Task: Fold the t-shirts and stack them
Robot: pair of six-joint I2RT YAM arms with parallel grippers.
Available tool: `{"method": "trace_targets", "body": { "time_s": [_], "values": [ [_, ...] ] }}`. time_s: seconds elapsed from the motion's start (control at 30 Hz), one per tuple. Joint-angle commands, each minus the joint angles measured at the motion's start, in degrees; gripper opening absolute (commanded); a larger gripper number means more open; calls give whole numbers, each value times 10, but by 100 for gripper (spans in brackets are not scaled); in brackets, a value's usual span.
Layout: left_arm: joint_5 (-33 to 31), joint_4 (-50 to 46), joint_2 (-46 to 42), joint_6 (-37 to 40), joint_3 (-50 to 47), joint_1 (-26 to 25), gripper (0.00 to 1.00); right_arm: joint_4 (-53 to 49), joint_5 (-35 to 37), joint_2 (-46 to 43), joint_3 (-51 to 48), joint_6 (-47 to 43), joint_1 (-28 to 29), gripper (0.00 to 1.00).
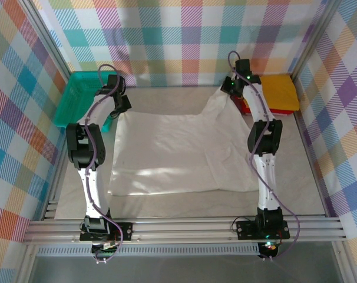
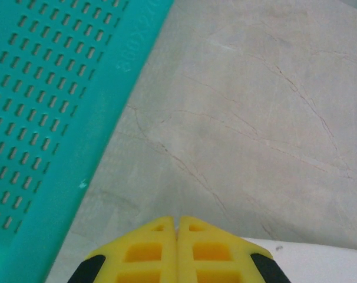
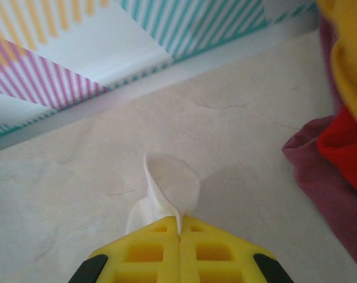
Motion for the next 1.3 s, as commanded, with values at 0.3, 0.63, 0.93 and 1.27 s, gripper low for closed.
{"method": "trace_targets", "body": {
  "time_s": [0.3,0.63,0.93,1.27],
  "values": [
    [-30,42,-94,38,-90,11,0,125,19,-178,-282,9,-21,0],
    [-39,82,-156,45,-180,11,0,199,13,-303,-455,9,-29,0],
    [-78,108,-225,42,-300,12,0,250,16,-414,-623,28,-31,0],
    [-96,94,-262,31,-355,13,0,249,18,-501,-739,66,-32,0]
  ]
}}
